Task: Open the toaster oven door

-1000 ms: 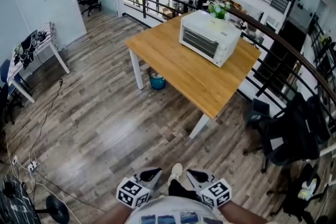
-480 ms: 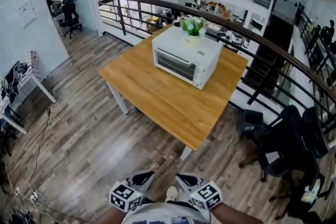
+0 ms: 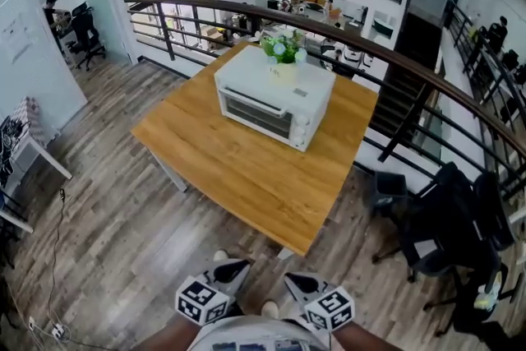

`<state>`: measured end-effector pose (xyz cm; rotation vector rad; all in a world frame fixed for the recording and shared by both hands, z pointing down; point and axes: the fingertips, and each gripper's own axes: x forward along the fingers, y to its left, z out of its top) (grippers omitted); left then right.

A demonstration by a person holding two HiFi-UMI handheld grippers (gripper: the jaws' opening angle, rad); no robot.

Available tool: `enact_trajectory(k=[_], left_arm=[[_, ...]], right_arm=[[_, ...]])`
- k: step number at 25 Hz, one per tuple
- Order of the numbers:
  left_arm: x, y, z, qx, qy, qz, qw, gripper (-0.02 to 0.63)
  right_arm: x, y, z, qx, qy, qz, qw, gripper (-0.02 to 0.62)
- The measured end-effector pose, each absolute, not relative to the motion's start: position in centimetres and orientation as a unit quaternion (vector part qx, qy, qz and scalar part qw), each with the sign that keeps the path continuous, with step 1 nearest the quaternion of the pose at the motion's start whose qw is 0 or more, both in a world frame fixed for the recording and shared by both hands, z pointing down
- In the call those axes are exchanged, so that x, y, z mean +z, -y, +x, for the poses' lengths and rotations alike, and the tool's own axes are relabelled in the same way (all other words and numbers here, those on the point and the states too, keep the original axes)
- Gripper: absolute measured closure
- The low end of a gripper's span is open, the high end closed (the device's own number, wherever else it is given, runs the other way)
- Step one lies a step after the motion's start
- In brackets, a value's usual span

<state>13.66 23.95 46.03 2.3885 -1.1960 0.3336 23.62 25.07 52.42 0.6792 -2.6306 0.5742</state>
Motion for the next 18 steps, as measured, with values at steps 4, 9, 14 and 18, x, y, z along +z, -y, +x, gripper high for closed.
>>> enact_trajectory(k=[4,9,14,18], left_arm=[[46.5,-18.3,10.8,0.108,0.414,0.877,0.218,0.601],[46.3,-10.8,6.5,0.107,0.38,0.894,0.213,0.598],[45.0,-2.7,2.6,0.105,0.351,0.912,0.185,0.558],[44.6,2.7,-0.8,0.103,0.348,0.918,0.163,0.548]], right_arm=[[52.7,-20.2,22.3,0.205,0.919,0.28,0.185,0.594],[51.7,-14.4,19.1,0.216,0.898,0.334,0.189,0.595],[51.2,-9.2,15.2,0.221,0.88,0.374,0.193,0.595],[51.4,-6.8,12.3,0.222,0.868,0.403,0.188,0.594]])
